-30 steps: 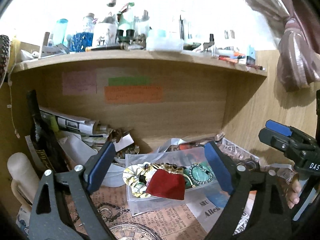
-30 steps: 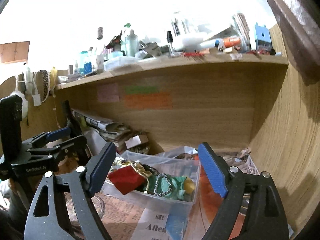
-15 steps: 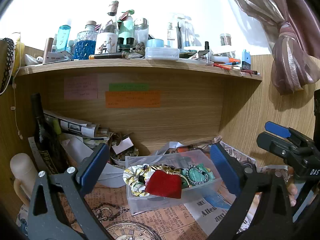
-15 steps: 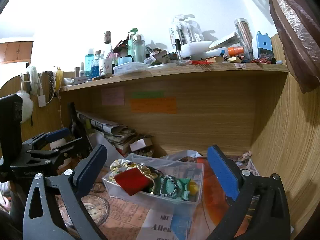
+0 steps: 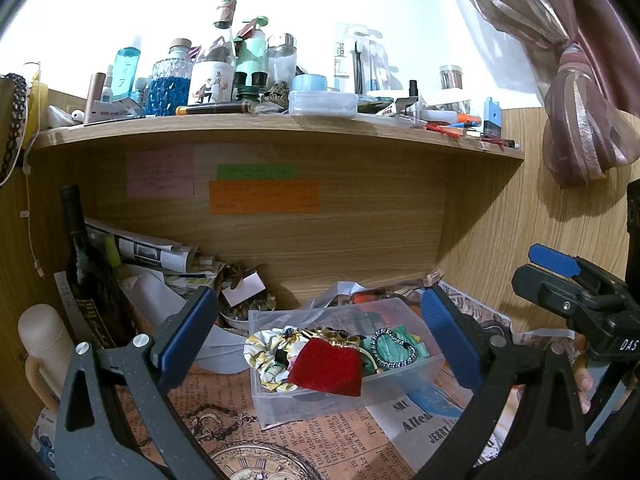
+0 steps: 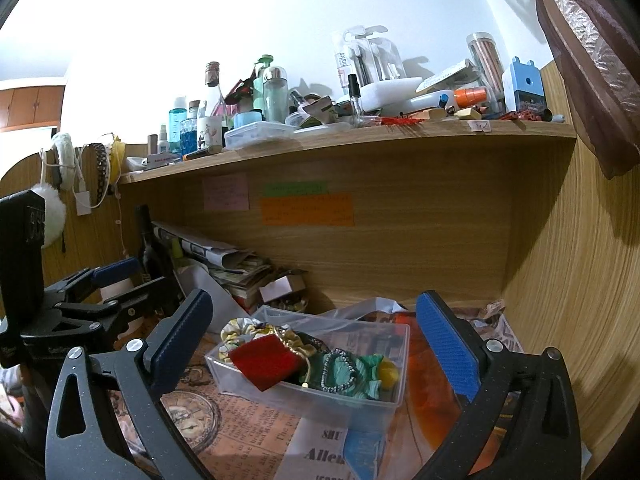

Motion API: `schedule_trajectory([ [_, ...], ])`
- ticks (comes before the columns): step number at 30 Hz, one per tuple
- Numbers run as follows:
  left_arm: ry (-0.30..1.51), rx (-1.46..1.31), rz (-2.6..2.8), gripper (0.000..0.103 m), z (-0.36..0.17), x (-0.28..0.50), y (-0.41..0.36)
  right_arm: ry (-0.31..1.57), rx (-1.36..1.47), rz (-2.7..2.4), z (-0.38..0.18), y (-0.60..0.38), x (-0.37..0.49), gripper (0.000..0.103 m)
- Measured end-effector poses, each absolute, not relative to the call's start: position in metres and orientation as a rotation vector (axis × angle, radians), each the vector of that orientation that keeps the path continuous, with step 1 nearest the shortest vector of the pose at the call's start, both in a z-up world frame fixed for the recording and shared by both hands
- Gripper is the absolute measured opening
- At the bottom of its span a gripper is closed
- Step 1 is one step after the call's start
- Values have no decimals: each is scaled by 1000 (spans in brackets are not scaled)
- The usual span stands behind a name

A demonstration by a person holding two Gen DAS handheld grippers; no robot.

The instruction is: Organize soft objects

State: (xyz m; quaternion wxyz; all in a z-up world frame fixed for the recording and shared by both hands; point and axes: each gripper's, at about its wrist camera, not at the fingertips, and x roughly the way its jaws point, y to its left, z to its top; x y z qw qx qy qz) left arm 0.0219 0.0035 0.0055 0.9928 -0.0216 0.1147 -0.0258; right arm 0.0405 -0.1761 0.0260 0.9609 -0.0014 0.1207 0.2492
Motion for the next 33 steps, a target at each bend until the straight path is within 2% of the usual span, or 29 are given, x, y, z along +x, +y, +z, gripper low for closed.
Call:
schedule_trajectory([
  [33,240,-46,-59,103,1,25,3,254,4,501,24,-175,41,103],
])
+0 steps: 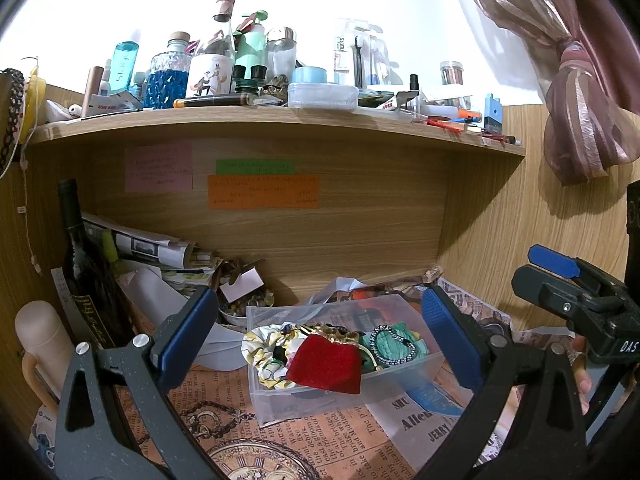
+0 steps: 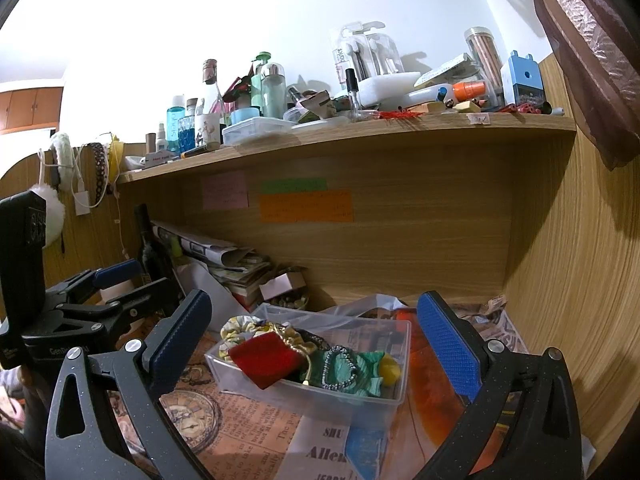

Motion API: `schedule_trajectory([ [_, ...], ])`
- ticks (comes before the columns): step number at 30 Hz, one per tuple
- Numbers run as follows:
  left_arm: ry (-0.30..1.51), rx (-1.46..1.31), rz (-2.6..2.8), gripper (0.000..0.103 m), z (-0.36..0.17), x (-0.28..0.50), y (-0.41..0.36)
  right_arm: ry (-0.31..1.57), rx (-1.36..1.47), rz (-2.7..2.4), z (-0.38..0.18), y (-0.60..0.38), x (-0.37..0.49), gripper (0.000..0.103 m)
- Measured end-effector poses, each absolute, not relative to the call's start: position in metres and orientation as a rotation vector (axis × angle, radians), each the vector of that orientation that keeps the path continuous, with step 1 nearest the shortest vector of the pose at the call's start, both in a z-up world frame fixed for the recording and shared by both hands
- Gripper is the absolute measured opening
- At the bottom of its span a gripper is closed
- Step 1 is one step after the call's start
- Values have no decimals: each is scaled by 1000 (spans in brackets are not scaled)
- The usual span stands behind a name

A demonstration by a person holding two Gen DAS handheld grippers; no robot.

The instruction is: Organize soft objects

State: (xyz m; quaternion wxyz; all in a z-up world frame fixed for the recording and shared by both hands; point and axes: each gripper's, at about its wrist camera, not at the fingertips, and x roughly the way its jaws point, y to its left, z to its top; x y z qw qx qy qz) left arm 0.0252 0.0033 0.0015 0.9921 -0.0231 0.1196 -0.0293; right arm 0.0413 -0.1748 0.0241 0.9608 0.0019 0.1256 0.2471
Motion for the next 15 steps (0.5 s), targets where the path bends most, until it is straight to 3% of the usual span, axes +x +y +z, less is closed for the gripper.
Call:
schedule_trajectory([
  [15,258,-60,-47,103,0,27,1,262,3,497,21,-172,41,103],
])
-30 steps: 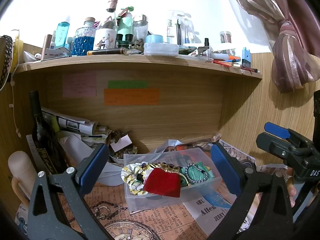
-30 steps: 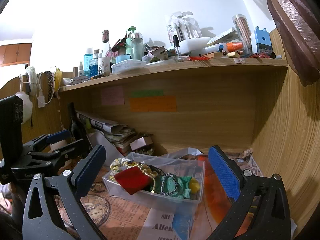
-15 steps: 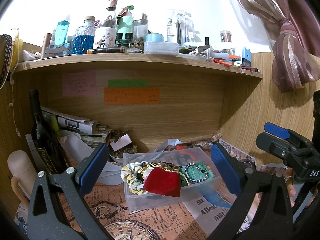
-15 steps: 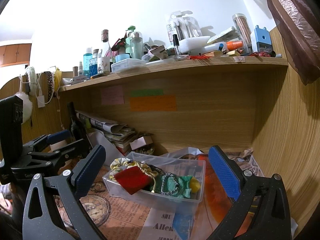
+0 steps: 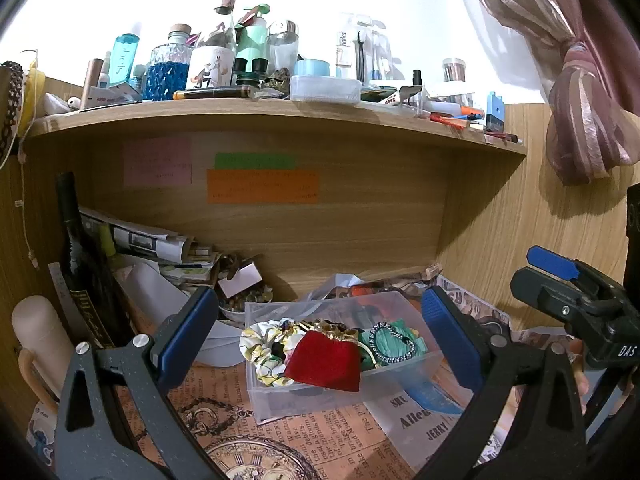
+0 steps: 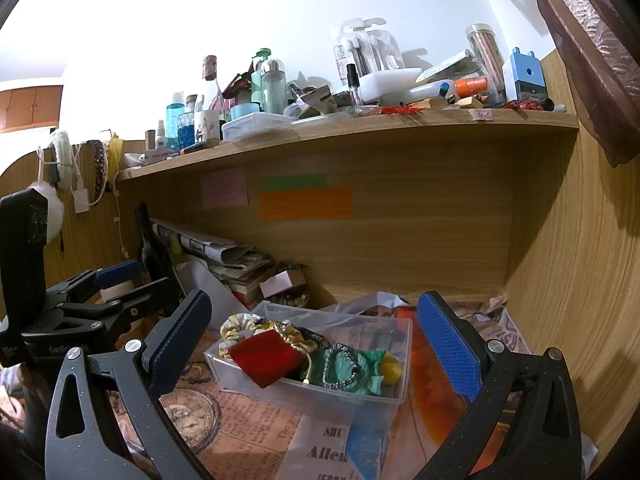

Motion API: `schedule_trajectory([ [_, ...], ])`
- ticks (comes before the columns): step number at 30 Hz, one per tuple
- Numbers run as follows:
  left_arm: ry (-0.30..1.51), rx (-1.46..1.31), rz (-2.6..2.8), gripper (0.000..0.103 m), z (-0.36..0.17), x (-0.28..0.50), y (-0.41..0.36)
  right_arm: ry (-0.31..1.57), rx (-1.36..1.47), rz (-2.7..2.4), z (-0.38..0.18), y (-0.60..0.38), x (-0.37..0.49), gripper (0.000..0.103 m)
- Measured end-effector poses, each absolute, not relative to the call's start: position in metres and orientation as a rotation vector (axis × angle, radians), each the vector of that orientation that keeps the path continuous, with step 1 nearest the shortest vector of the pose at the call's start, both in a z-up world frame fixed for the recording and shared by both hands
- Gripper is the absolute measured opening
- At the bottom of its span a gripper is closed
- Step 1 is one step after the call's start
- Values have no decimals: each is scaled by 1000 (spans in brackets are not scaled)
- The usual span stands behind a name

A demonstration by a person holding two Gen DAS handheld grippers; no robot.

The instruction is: Organize soft objects

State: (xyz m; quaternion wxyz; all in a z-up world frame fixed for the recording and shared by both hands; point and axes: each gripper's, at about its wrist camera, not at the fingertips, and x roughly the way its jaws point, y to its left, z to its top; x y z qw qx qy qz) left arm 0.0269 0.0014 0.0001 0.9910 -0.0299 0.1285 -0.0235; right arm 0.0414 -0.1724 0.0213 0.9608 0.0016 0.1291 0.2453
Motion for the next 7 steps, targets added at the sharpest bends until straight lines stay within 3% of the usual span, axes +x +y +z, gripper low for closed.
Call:
schedule_trajectory([
  [7,268,-62,-52,103,-1,29,0,280,5,496,17,-167,44,103],
])
